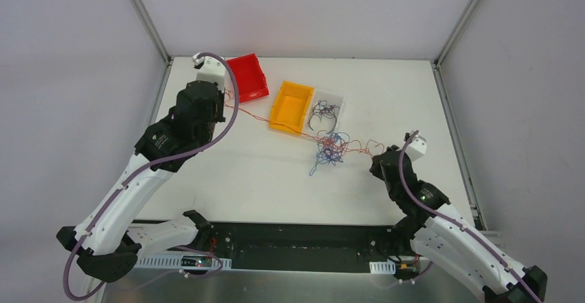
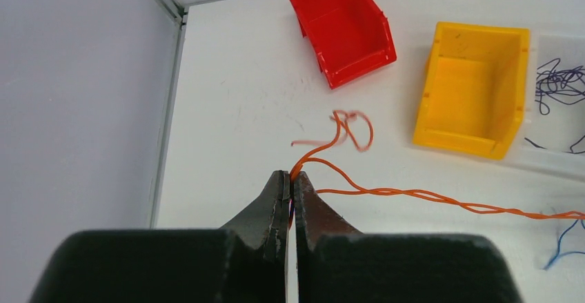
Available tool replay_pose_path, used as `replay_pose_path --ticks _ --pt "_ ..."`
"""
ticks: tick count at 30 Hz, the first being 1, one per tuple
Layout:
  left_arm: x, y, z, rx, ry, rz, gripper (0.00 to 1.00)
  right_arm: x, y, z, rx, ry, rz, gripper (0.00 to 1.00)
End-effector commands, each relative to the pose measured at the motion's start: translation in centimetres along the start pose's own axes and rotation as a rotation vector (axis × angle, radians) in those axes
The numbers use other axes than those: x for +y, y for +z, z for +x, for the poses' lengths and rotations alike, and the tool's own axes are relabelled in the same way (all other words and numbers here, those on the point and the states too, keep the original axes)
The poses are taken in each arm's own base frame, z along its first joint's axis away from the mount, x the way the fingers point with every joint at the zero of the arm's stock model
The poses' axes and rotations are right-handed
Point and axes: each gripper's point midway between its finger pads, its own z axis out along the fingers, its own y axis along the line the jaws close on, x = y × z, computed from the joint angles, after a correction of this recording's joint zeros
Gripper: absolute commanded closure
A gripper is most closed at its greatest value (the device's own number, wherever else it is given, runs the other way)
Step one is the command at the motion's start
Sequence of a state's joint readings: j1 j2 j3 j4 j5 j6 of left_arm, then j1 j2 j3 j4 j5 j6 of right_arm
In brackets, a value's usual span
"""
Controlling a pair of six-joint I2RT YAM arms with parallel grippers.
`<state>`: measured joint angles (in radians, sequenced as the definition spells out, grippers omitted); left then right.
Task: Untangle the cables
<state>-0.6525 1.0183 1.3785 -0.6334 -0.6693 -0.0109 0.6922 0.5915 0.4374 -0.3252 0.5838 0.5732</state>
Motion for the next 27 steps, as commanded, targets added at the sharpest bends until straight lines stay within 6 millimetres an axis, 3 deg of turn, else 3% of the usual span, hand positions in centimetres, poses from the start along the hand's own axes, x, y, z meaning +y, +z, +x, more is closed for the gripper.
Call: replay_pose_path --ticks 1,5,10,13,18,20,22,24,27 --pt "2.1 -0.3 0.3 -0.010 -0.001 -0.090 1.00 -3.6 -0.6 -2.6 -0.057 0.057 0.222 1.00" --pt "2.8 -0.6 0.9 -0.011 -0.001 -0.113 1.00 -5.3 -1.0 -3.8 -0.088 0.098 0.327 1.00" --pt "5.2 -0.9 2.4 -0.001 -0.035 -0.252 1.00 -8.2 -2.0 -5.3 -0.154 0.245 0.432 1.00" --pt "5.7 -0.9 3.3 0.004 -0.045 -0.281 1.00 -8.3 -1.8 -5.3 -0.126 0.249 0.430 1.00" --pt "1.2 0.0 4.0 -0.012 -0.079 -0.035 1.00 -4.6 -0.7 -4.1 0.031 0.133 0.255 0.99" --pt "-1.9 0.2 4.2 -0.014 -0.080 0.124 1.00 -2.1 -0.5 -3.1 0.109 0.084 0.117 0.85" --pt "-4.2 0.2 4.4 -0.012 -0.094 0.238 1.00 -0.2 -0.6 -2.6 0.147 0.063 0.006 0.58" --pt "-5.9 0.0 4.4 -0.009 -0.101 0.324 1.00 1.9 -1.0 -2.1 0.185 0.031 -0.112 0.39" --pt "-6.9 -0.1 4.3 -0.012 -0.099 0.378 1.00 4.4 -1.3 -1.4 0.245 -0.040 -0.237 0.30"
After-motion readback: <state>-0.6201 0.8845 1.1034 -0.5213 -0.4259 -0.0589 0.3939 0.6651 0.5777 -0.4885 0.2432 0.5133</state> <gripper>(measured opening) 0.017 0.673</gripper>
